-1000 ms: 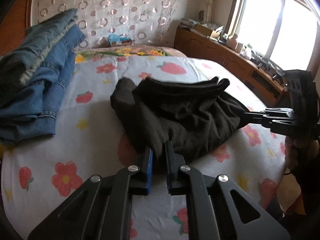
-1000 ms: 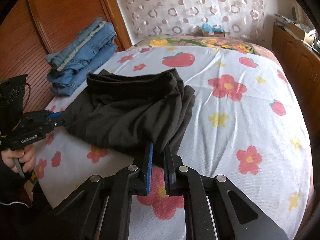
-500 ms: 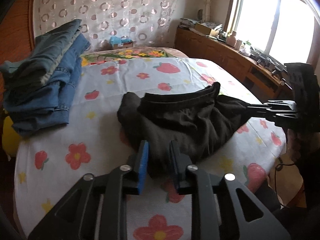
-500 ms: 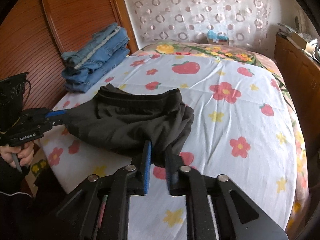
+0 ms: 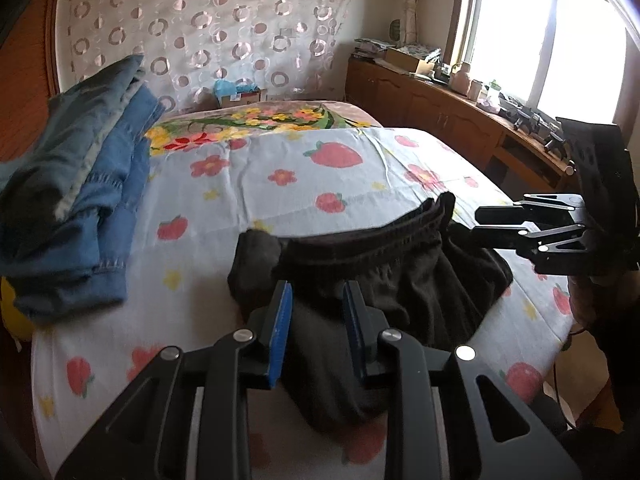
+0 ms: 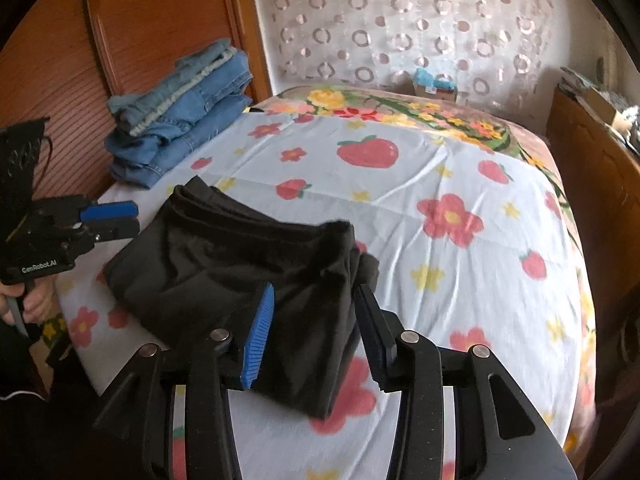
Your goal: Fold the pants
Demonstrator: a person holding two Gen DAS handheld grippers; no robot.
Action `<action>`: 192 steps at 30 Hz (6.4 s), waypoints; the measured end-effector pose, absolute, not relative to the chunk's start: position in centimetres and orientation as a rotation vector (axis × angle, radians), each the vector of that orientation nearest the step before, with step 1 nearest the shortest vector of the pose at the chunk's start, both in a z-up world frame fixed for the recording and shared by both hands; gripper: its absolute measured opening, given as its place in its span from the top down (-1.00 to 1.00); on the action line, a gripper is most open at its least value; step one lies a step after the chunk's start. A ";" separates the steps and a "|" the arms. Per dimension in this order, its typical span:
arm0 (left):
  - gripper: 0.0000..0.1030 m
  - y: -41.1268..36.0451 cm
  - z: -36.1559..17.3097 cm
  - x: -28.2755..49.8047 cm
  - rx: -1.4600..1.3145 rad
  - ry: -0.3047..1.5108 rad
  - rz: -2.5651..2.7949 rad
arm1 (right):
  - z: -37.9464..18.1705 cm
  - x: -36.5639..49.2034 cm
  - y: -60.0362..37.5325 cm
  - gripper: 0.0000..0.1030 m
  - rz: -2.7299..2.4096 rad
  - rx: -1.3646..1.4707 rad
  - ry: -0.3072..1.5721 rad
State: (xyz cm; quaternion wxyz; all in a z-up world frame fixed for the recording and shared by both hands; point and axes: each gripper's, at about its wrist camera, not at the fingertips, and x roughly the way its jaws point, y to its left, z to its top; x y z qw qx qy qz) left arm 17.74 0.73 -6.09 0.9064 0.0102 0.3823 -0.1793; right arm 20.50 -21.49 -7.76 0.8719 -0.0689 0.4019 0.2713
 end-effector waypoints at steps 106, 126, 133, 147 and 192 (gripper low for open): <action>0.00 1.5 -10.1 20.0 0.022 0.872 -0.280 | -11.1 24.6 -21.2 -0.14 0.482 -0.110 0.936; 0.00 3.9 -8.5 21.4 -0.081 0.863 -0.245 | -11.6 24.3 -20.8 -0.17 0.466 -0.143 0.887; 0.00 3.5 -9.6 22.6 -0.085 0.905 -0.277 | -11.6 24.3 -20.9 -0.13 0.464 -0.140 0.886; 0.82 2.6 -9.7 22.0 -0.054 0.880 -0.349 | -10.9 23.8 -20.1 0.79 0.544 -0.107 0.891; 0.86 6.9 3.3 17.4 -0.045 0.537 -0.265 | 1.9 22.2 -16.0 0.81 0.589 -0.184 0.564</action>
